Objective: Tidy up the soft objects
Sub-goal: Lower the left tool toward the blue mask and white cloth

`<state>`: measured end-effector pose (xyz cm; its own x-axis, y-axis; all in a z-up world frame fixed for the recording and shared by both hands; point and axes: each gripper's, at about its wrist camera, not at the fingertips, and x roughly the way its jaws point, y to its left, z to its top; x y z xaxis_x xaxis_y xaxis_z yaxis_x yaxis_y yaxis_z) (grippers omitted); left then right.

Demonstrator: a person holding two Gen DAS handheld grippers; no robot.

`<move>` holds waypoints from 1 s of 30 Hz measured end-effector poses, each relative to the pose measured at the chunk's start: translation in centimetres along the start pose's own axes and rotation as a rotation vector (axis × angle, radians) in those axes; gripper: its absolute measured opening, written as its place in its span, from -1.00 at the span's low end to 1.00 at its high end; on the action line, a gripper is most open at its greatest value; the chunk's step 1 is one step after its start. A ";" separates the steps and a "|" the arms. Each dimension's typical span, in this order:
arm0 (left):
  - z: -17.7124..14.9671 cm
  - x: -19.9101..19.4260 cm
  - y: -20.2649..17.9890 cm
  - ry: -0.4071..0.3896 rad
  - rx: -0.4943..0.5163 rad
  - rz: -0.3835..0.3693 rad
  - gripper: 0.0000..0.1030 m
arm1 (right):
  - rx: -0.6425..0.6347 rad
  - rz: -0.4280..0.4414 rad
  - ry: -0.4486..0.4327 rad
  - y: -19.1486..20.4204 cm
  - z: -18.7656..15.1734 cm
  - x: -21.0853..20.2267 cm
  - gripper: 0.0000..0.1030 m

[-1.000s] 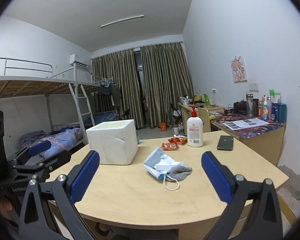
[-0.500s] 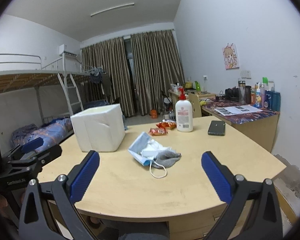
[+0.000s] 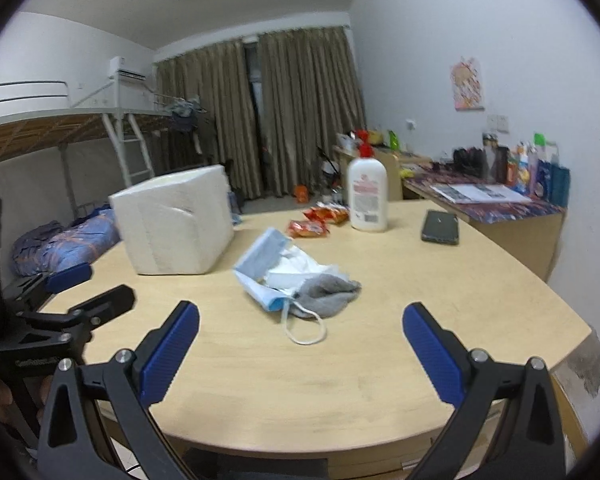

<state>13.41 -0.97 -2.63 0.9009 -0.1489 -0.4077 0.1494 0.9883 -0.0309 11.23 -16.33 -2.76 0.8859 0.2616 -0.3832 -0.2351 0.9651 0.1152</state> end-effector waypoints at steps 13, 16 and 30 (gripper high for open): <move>0.4 6.2 -0.8 0.104 0.036 -0.038 0.99 | 0.015 -0.023 0.088 -2.0 -0.1 4.5 1.00; 0.9 7.4 -0.8 0.125 0.032 -0.032 0.99 | 0.021 -0.015 0.099 -2.4 0.3 5.4 1.00; 3.2 15.5 -1.1 0.260 -0.018 -0.023 0.64 | 0.025 0.062 0.134 -3.6 1.7 9.1 1.00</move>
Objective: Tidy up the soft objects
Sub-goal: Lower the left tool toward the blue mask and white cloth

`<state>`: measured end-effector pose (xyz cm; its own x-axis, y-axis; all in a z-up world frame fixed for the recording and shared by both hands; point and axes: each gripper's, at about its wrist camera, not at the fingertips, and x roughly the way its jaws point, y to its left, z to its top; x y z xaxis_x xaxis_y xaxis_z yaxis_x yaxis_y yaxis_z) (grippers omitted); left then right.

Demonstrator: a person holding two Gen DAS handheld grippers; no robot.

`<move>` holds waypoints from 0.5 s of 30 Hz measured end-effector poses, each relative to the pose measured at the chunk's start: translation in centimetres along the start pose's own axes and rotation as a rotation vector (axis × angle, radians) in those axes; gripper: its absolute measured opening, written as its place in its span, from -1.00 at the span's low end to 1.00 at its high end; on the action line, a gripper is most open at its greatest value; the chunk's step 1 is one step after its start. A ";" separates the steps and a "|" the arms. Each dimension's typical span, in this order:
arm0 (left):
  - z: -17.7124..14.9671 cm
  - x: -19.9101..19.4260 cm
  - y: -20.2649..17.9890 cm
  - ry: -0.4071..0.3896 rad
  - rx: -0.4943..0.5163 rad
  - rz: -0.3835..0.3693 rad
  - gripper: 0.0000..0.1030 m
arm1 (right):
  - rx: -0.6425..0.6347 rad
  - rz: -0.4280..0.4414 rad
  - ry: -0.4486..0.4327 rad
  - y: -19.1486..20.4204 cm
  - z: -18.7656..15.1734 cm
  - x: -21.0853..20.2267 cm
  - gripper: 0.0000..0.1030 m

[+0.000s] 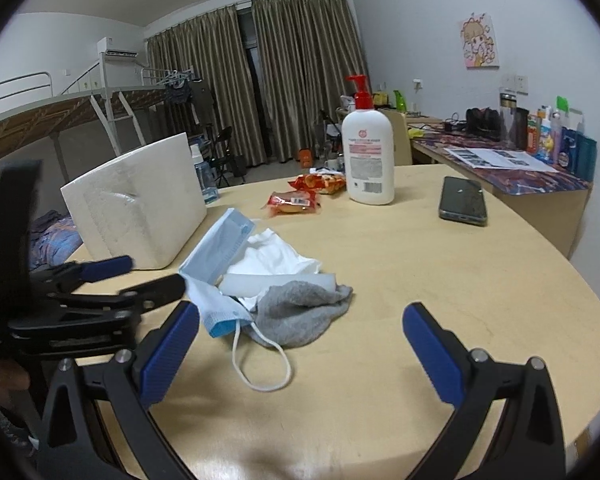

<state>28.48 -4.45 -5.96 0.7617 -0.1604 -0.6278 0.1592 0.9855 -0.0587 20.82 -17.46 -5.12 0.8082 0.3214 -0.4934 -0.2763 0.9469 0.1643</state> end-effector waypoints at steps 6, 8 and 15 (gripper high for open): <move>0.3 2.3 0.6 0.066 -0.039 -0.003 0.28 | -0.005 0.039 0.016 -0.1 0.1 1.0 1.00; 0.5 2.9 1.0 0.080 -0.063 -0.011 0.16 | -0.001 0.046 0.024 -0.2 0.1 1.4 1.00; 0.9 4.4 1.5 0.114 -0.095 0.007 -0.32 | -0.007 0.084 0.038 0.2 0.2 2.3 1.00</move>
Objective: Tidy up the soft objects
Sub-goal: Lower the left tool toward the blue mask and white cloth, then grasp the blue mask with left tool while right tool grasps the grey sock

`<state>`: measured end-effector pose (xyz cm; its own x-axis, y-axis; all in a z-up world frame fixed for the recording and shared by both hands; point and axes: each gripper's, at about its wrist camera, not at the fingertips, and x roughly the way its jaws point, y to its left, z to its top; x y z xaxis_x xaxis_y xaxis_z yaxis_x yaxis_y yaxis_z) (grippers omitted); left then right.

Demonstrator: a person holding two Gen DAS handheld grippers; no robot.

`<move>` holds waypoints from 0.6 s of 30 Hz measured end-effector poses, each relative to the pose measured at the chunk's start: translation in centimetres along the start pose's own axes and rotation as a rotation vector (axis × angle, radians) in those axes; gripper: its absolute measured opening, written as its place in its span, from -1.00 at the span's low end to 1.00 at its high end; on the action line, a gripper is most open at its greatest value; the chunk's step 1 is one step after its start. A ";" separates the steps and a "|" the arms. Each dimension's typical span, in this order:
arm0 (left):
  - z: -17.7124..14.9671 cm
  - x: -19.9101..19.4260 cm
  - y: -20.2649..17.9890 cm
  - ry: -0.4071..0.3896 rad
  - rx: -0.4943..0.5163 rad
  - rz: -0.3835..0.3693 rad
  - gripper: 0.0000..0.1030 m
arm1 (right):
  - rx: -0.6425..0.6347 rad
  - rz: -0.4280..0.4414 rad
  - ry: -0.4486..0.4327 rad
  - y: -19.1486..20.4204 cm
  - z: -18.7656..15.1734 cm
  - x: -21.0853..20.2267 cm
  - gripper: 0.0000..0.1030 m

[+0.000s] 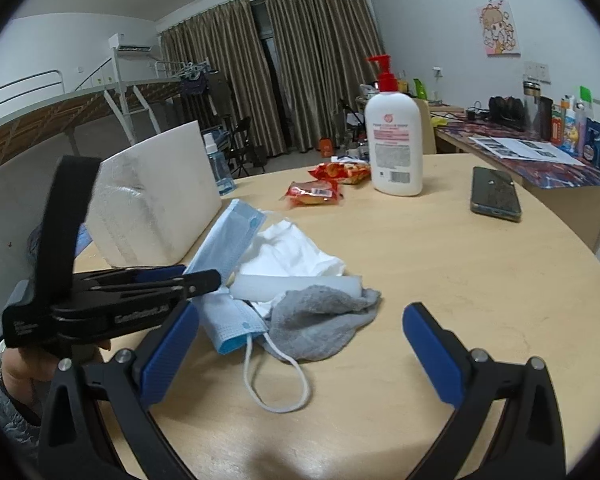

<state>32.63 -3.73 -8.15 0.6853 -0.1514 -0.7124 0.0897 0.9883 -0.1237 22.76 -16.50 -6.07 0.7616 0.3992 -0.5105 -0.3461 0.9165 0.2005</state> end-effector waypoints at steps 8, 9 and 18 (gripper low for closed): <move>-0.1 0.5 0.5 0.008 -0.035 -0.034 -0.76 | 0.013 0.011 0.006 -0.2 0.0 0.6 1.00; -0.1 0.4 0.5 -0.003 -0.031 -0.031 -0.79 | 0.013 0.011 0.008 -0.2 0.0 0.6 1.00; -0.5 -1.1 0.5 -0.064 -0.027 -0.073 -0.82 | 0.000 -0.024 0.040 -0.2 0.0 1.2 1.00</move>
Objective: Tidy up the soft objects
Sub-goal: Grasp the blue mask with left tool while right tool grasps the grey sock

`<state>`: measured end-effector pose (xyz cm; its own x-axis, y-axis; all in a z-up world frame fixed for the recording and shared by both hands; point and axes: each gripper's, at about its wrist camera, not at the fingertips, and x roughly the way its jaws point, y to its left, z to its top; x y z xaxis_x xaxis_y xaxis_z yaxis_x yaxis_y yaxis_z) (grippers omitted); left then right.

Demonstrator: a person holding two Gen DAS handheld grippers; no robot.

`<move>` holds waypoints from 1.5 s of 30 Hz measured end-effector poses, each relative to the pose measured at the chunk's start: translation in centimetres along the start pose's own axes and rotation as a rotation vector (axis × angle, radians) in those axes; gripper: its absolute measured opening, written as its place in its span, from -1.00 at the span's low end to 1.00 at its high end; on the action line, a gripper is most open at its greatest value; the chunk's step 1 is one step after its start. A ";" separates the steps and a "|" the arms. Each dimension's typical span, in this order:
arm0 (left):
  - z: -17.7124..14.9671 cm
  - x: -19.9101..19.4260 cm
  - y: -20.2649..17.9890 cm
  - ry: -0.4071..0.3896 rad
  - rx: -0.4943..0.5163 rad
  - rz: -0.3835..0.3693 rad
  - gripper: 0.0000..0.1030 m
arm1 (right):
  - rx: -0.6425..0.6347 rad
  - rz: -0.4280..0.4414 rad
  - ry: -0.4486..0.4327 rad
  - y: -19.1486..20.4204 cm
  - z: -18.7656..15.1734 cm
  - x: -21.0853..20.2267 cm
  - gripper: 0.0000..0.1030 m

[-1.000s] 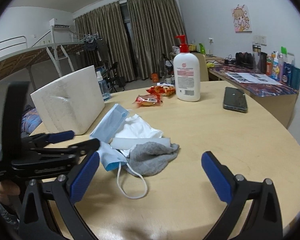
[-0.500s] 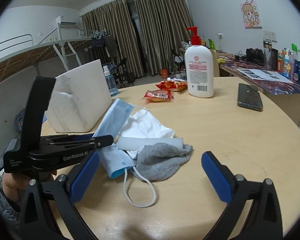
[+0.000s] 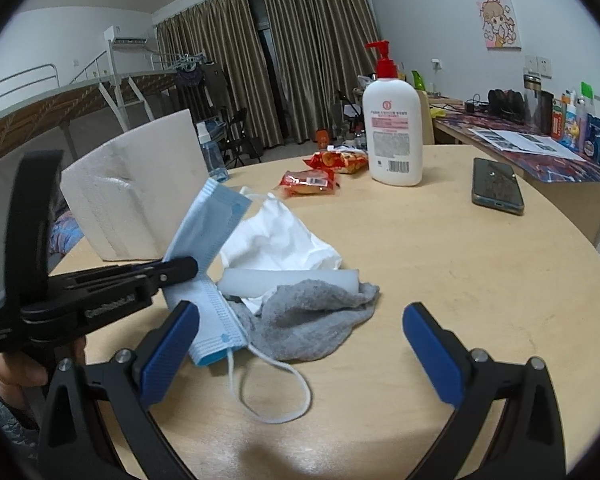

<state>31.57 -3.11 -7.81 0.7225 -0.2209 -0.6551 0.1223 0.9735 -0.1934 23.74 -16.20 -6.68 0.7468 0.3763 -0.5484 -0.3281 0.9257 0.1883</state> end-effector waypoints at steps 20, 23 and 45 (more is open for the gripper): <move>-1.0 -2.5 1.6 -0.059 -0.022 -0.029 -0.81 | -0.038 -0.121 0.145 1.3 1.0 3.3 0.90; -1.0 -2.6 1.7 -0.057 -0.025 -0.044 -0.82 | -0.032 -0.131 0.166 1.2 0.9 3.6 0.53; -1.5 -4.0 2.0 -0.092 -0.026 -0.083 -0.82 | -0.073 -0.168 0.232 2.3 -0.1 4.4 -0.73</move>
<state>27.94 -0.38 -6.66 0.7704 -0.2934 -0.5661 0.1674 0.9498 -0.2643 26.22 -12.39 -8.78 0.6442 0.1915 -0.7405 -0.2585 0.9657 0.0248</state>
